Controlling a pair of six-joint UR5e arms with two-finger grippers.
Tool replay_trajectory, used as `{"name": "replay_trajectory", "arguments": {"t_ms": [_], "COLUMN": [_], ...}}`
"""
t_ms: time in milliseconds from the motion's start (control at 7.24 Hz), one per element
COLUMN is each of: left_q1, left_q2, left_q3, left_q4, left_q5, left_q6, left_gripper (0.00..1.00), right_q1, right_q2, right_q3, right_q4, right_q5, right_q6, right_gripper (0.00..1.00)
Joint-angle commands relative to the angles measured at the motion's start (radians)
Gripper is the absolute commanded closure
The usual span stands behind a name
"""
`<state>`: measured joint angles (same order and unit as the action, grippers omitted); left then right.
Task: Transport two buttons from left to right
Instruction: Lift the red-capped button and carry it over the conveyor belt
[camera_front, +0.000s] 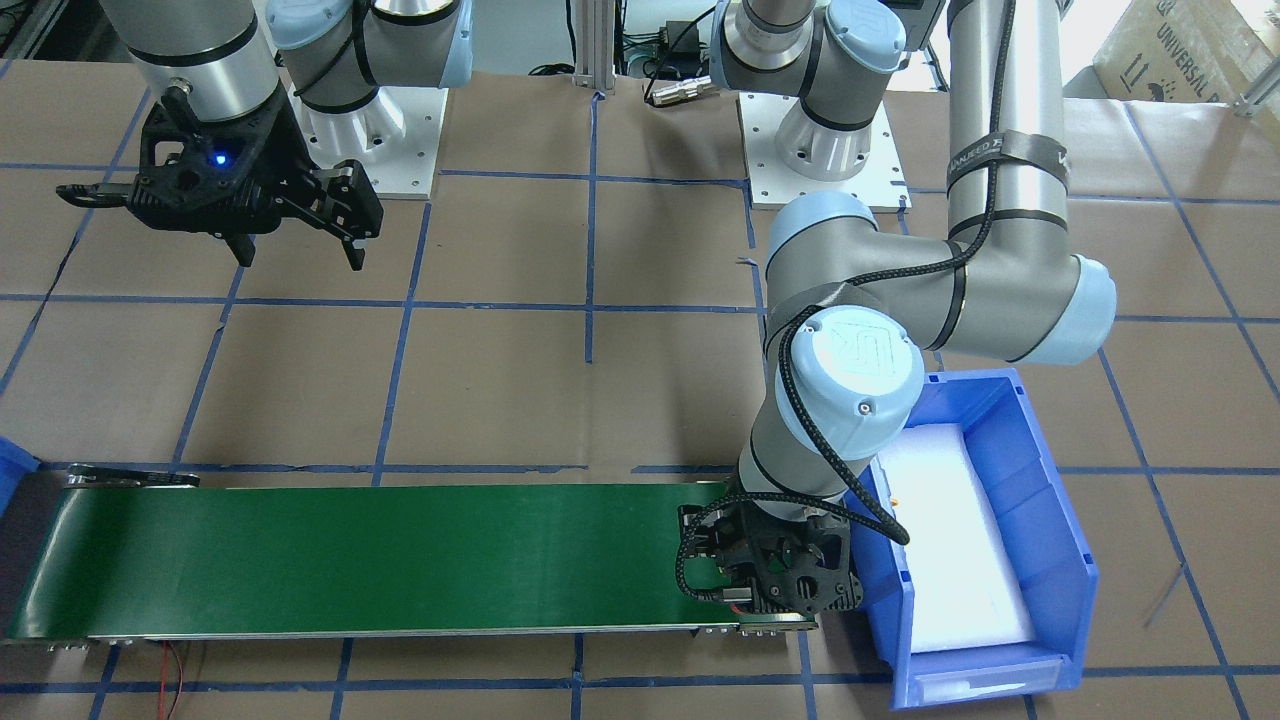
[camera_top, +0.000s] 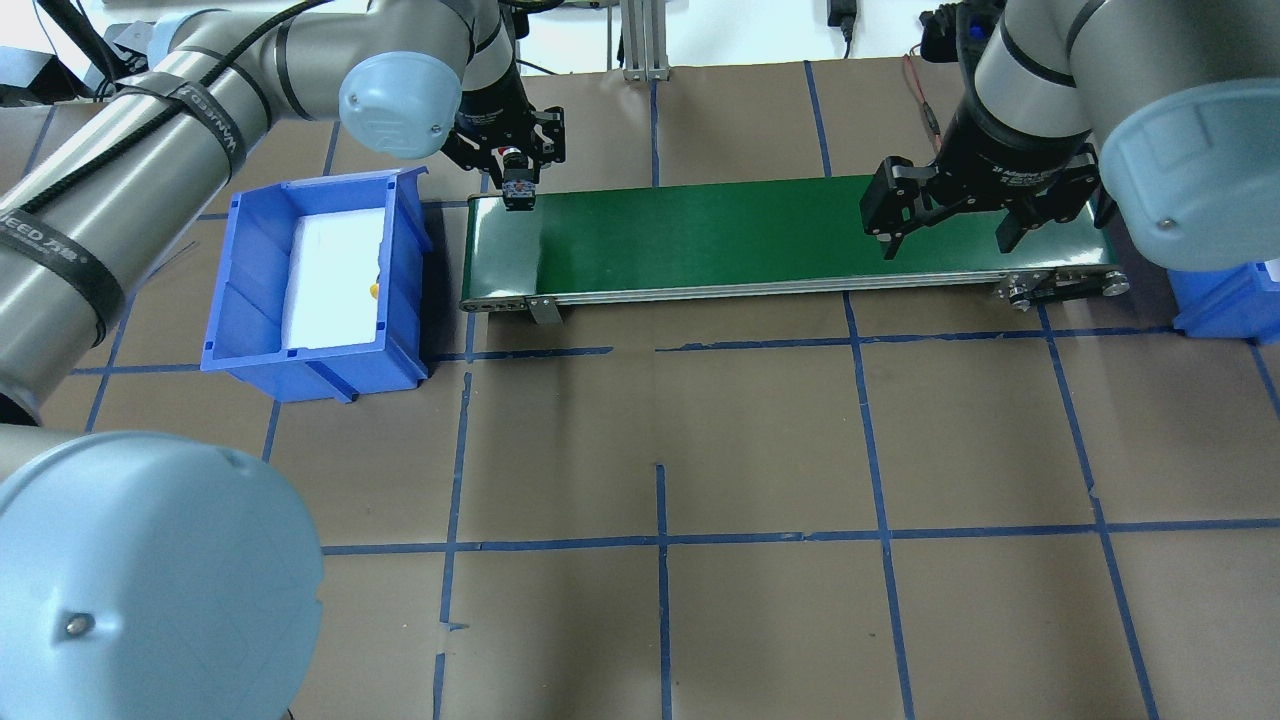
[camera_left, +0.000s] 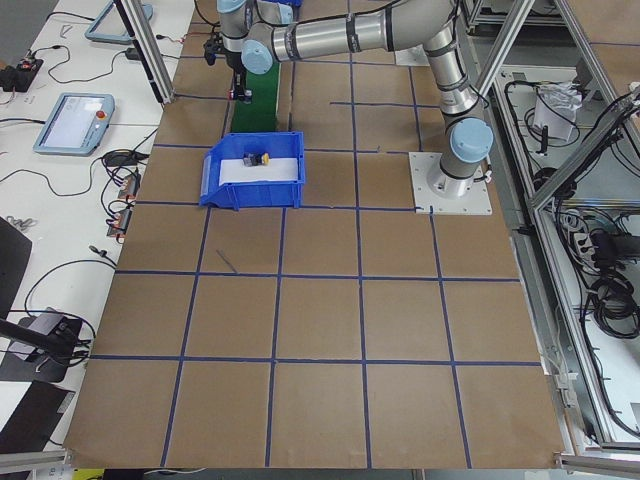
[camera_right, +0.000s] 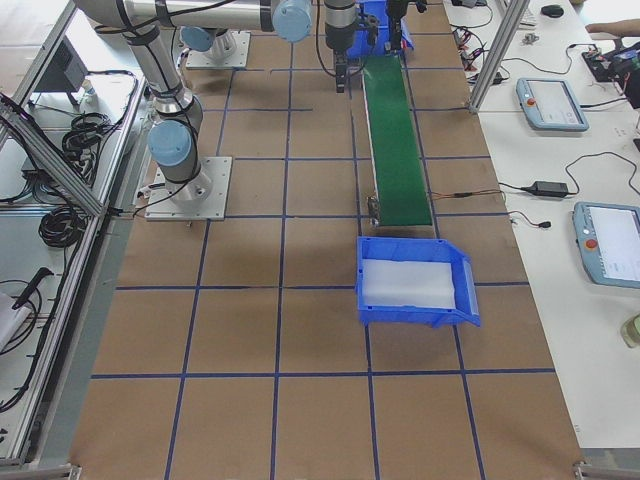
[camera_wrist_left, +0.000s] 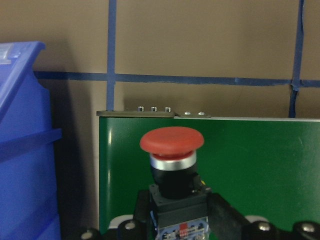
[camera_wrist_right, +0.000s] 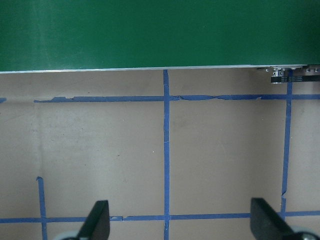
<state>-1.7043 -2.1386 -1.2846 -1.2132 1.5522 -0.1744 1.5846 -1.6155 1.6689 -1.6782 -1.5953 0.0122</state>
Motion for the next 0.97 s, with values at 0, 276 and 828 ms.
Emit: {"name": "replay_trajectory", "arguments": {"t_ms": [0, 276, 828], "left_q1": [-0.015, -0.02, -0.021], "left_q2": [-0.036, -0.055, -0.049], "left_q3": [-0.004, -0.004, -0.024], "left_q4": [0.052, 0.087, 0.07], "left_q5": [-0.023, -0.023, -0.067], "left_q6": [-0.002, -0.002, -0.011], "left_gripper": [0.83, 0.83, 0.82], "right_q1": [0.0, 0.0, 0.0], "right_q2": [0.0, 0.0, 0.0], "right_q3": [0.0, -0.001, -0.001], "right_q4": [0.0, 0.0, 0.0], "right_q5": [0.0, 0.0, 0.0], "right_q6": [0.0, 0.0, 0.0], "right_gripper": [0.0, 0.0, 0.0]}}
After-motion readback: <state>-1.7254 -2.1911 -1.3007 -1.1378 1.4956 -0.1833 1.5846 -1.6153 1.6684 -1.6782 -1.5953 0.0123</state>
